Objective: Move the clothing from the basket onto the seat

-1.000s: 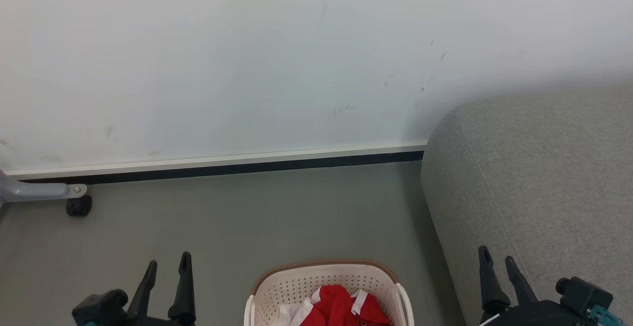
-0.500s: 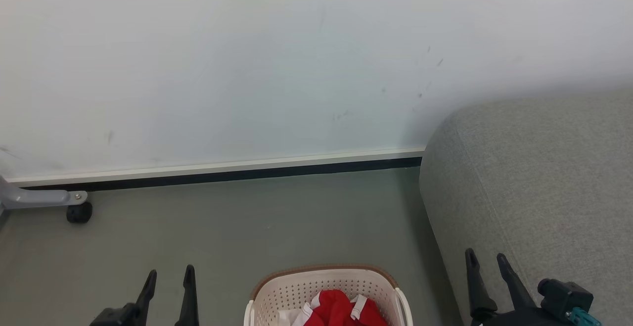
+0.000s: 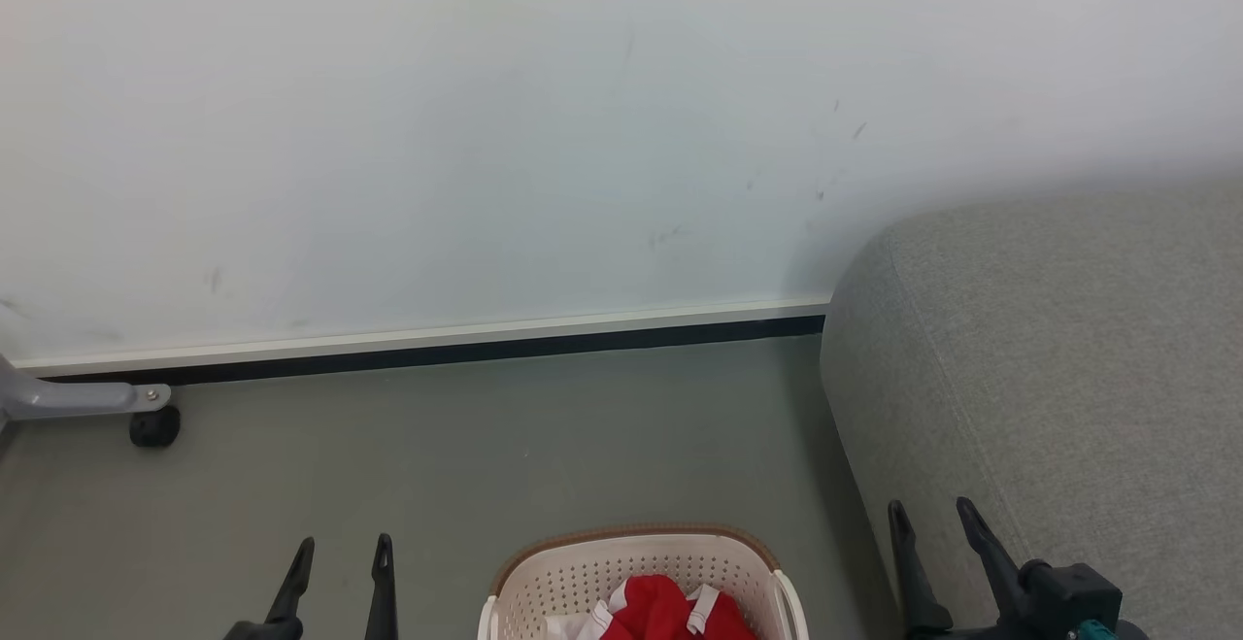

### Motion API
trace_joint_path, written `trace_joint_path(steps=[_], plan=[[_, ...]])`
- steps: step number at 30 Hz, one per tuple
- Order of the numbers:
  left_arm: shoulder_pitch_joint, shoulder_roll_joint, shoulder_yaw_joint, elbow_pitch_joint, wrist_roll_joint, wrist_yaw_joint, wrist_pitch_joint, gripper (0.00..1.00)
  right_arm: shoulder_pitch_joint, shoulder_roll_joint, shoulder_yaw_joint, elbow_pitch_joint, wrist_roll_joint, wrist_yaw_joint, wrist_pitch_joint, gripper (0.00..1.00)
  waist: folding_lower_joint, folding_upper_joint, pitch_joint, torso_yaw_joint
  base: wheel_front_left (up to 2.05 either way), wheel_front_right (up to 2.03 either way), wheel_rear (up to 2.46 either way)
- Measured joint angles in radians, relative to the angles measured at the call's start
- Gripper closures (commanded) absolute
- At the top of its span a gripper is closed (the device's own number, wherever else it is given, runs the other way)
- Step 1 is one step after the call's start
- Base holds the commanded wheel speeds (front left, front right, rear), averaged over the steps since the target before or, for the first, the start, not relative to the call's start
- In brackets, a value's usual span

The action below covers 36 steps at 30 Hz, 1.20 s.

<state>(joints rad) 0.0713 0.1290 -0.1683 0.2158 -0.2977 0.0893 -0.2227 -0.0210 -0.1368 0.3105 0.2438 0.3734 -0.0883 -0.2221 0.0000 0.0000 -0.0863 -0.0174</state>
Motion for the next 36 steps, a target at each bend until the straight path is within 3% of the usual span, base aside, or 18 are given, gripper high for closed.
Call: trace_joint_path(steps=[11,36], plan=[[0.016,0.0,-0.009,0.009,0.08,0.007,-0.027,0.0,0.006,-0.009,0.032,-0.005,-0.096,-0.01,-0.027,0.0,0.0,0.0,-0.005,-0.002,0.0,0.0,0.0],[0.018,-0.003,-0.003,0.023,0.081,-0.002,-0.027,0.0,0.015,-0.008,0.021,-0.012,-0.1,-0.01,-0.027,0.0,0.0,0.0,0.009,-0.004,0.0,0.0,0.0]])
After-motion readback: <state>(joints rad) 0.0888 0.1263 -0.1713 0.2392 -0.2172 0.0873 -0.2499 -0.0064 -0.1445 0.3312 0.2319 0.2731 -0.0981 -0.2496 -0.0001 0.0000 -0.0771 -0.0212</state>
